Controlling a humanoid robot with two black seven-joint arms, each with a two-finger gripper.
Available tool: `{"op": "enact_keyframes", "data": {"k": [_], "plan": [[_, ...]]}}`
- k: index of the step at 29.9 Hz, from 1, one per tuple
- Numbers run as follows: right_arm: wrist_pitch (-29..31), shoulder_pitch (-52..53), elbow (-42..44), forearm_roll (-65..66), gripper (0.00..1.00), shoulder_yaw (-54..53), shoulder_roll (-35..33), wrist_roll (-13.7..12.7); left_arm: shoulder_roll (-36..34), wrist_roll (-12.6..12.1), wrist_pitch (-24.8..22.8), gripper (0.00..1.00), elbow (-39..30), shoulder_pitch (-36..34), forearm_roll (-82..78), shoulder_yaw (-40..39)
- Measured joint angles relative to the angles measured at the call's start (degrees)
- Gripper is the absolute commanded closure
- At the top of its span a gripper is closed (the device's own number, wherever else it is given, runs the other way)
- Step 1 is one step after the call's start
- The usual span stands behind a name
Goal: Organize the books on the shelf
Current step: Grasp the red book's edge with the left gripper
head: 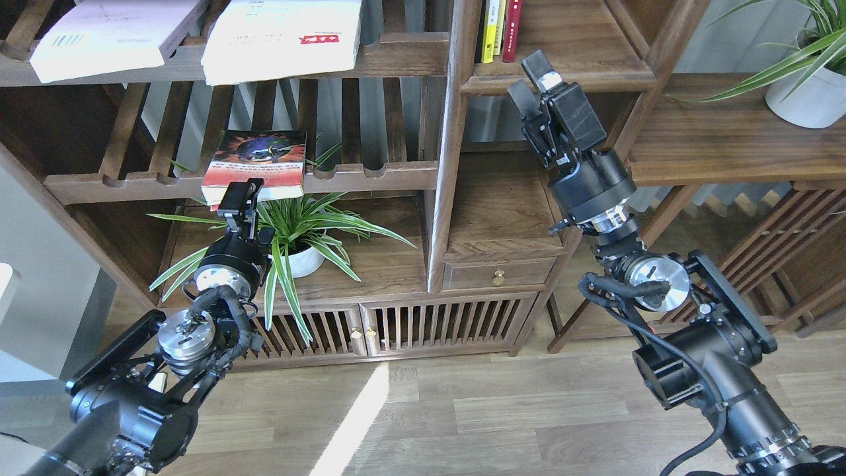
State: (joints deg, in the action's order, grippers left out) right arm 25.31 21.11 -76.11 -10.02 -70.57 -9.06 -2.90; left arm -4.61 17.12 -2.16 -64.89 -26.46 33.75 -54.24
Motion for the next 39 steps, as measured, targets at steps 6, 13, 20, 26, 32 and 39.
{"op": "enact_keyframes", "data": {"k": [6,13,20,26,32,39], "plan": [[0.0,0.0,0.0,0.0,0.01,0.0,0.0,0.0,0.3,-0.7,-1.0,0.01,2.4,-1.6,0.0,-0.1],[0.0,0.0,0.0,0.0,0.01,0.0,0.1,0.0,0.5,-1.9,-1.1,0.01,5.8,-3.7,0.0,-0.7],[0.0,-0.2,0.0,0.0,0.01,-0.1,0.1,0.1,0.8,-2.0,-1.1,0.01,8.2,-6.0,0.0,-1.1],[0.0,-0.2,0.0,0.0,0.01,-0.1,0.1,0.1,1.5,-2.0,-1.0,0.01,10.6,-7.4,-0.1,-1.2],[0.0,-0.2,-0.1,0.0,0.01,0.0,0.1,0.1,2.0,-1.9,-1.0,0.01,13.8,-8.8,0.0,-1.2],[0.0,-0.2,-0.1,0.0,0.01,0.0,0.1,0.1,2.1,-2.0,-1.0,0.02,15.1,-9.8,0.0,-1.3]]}}
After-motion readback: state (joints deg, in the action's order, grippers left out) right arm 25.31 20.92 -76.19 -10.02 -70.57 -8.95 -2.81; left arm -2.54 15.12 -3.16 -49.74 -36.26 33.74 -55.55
